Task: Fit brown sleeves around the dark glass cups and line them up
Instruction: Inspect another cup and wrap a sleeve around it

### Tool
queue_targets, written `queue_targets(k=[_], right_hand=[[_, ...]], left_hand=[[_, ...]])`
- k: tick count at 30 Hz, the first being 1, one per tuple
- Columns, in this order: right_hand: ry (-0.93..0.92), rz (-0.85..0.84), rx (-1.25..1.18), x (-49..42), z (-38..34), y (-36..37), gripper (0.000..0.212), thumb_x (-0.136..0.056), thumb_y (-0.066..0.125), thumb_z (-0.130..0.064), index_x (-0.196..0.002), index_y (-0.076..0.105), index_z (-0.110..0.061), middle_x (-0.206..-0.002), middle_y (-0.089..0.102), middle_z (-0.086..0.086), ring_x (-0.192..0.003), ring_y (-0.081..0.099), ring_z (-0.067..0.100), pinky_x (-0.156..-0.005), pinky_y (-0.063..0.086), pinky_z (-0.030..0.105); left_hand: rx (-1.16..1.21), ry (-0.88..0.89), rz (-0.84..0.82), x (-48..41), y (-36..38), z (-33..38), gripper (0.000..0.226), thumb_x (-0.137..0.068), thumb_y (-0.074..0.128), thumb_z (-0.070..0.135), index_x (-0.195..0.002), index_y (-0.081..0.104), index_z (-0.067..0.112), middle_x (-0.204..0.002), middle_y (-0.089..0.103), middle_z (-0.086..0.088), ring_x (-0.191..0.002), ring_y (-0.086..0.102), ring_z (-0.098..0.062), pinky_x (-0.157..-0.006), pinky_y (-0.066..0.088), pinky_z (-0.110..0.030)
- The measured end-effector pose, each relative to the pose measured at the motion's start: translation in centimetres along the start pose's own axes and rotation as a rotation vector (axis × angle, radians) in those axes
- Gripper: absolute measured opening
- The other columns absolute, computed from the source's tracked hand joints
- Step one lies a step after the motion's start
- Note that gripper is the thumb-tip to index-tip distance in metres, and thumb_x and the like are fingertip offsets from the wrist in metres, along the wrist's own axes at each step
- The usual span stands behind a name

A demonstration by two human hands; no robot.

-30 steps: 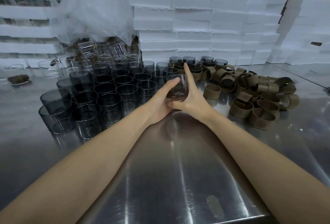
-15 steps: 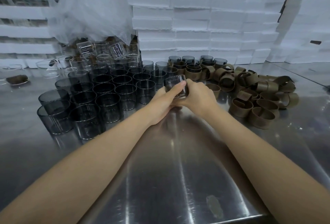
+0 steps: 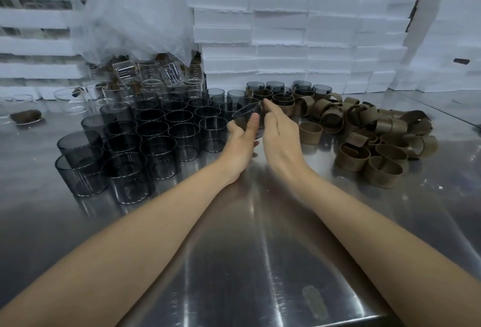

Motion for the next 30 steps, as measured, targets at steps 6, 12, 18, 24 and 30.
queue_targets(k=[6, 12, 18, 24, 30], right_hand=[[0.070, 0.047, -0.002, 0.9, 0.9, 0.7, 0.051, -0.105, 0.022, -0.042, -0.154, 0.021, -0.028, -0.159, 0.024, -0.007, -0.142, 0.024, 0.004, -0.110, 0.019, 0.023], [0.227, 0.235, -0.236, 0.1, 3.2, -2.0, 0.047, -0.103, 0.021, -0.046, -0.135, 0.053, -0.032, -0.108, 0.070, -0.007, -0.110, 0.060, 0.014, -0.102, 0.044, 0.037], [0.271, 0.082, -0.509, -1.0, 3.6, -1.5, 0.062, -0.105, 0.017, -0.043, -0.102, 0.073, -0.017, -0.085, 0.076, 0.006, -0.091, 0.070, 0.021, -0.087, 0.054, 0.035], [0.265, -0.193, -0.712, -1.7, 3.4, 1.3, 0.045, -0.106, 0.024, -0.039, -0.127, 0.058, -0.017, -0.122, 0.065, 0.020, -0.116, 0.061, 0.035, -0.099, 0.050, 0.046], [0.070, -0.231, -0.456, -1.8, 3.0, 1.8, 0.034, -0.106, 0.024, -0.040, -0.134, 0.043, -0.033, -0.130, 0.059, -0.003, -0.124, 0.054, 0.014, -0.105, 0.044, 0.034]], left_hand=[[0.140, -0.047, -0.044, 0.1, 1.1, -0.6, 0.041, -0.109, 0.021, 0.026, -0.129, 0.046, 0.001, -0.108, 0.063, -0.011, -0.107, 0.057, -0.021, -0.070, 0.046, -0.004], [0.009, -0.015, -0.118, 0.6, 1.9, -0.5, 0.012, -0.104, 0.040, 0.031, -0.099, 0.036, 0.021, -0.096, 0.055, 0.011, -0.079, 0.054, 0.021, -0.072, 0.042, -0.003], [-0.267, 0.259, -0.221, 1.3, 2.8, 1.9, 0.045, -0.094, 0.039, 0.056, -0.128, 0.037, 0.027, -0.119, 0.055, 0.015, -0.110, 0.052, 0.013, -0.095, 0.040, -0.009], [0.210, 0.093, -0.100, 0.8, 1.8, 1.7, 0.040, -0.103, 0.030, 0.047, -0.114, 0.058, 0.021, -0.106, 0.071, -0.003, -0.100, 0.069, -0.016, -0.087, 0.057, -0.035], [0.434, -0.020, 0.001, 0.0, 0.6, 1.1, 0.047, -0.102, 0.032, 0.048, -0.121, 0.061, 0.017, -0.109, 0.072, -0.007, -0.102, 0.068, -0.020, -0.089, 0.056, -0.038]])
Point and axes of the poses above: each hand's wrist, its own x-axis away from the middle knuckle, its own y-axis out of the palm, z = x × y, the point moved 9 cm from there along -x, towards the middle knuckle
